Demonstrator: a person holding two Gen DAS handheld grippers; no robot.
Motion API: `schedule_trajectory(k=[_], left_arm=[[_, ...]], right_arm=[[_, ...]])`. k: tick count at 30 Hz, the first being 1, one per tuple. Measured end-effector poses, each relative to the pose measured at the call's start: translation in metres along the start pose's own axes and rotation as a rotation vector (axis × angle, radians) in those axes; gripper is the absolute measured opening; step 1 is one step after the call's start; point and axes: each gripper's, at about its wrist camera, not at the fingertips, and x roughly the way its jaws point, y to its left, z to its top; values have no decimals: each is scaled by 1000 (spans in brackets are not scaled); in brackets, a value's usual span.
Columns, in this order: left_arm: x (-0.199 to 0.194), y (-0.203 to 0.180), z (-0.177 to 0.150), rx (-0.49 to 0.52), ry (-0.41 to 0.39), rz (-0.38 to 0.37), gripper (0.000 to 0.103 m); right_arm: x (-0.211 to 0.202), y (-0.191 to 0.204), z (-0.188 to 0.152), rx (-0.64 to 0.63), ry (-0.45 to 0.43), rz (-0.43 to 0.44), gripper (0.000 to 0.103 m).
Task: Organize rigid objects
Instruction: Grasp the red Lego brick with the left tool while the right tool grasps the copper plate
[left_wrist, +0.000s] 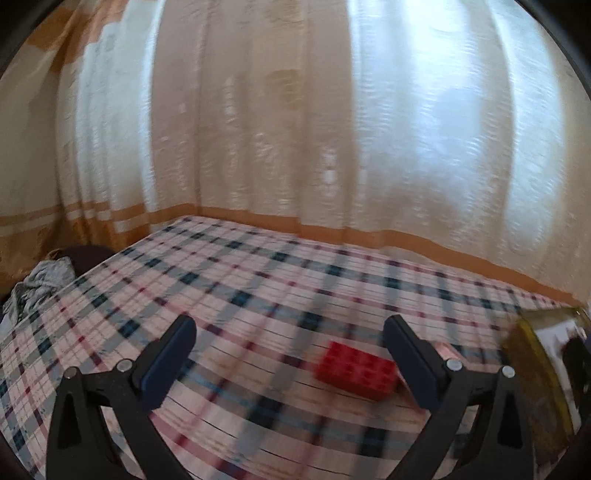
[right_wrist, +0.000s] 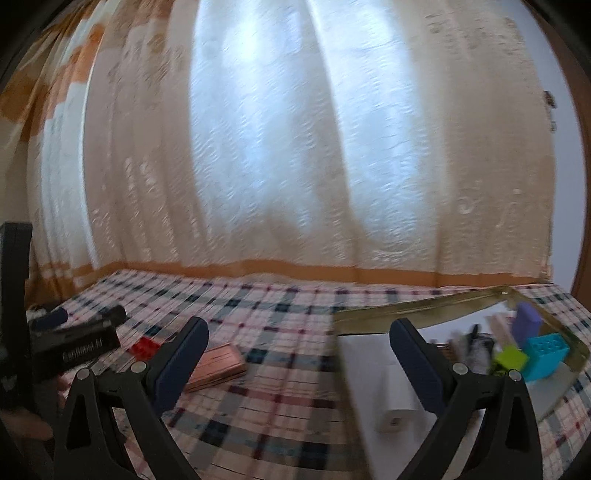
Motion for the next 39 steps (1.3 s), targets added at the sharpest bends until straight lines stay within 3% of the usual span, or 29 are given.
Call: schedule_trajectory(k=[3,10,15,23,25,27,29,34,39], left_arm=[[12,19,4,-37,27,28,103],[34,44,5,-114,110,-1,103],[42,41,4,-96,148,13,103],[42,33,5,-45,155,-9,103],[42,33,5,-40,156,-13,103],[42,31,5,-33,156,-24,103],[42,29,4,-24,159,-40,103],[41,25,3,-4,158,-82,103],[34,3,1,105,149,-169,103]], right_arm=[[16,12,2,-8,53,59,100],[66,48,-1,-109,267,173,100],[98,65,-13,-181,446,231,100],[135,69,-21,-197,591,292,100],[135,73,-23,-217,599,288,99],[133,77,-24,-244,590,286,87],[132,78,-23,-247,581,293,82],[127,71,-22,-211,579,287,82],[97,50,-11,-155,451,210,82]])
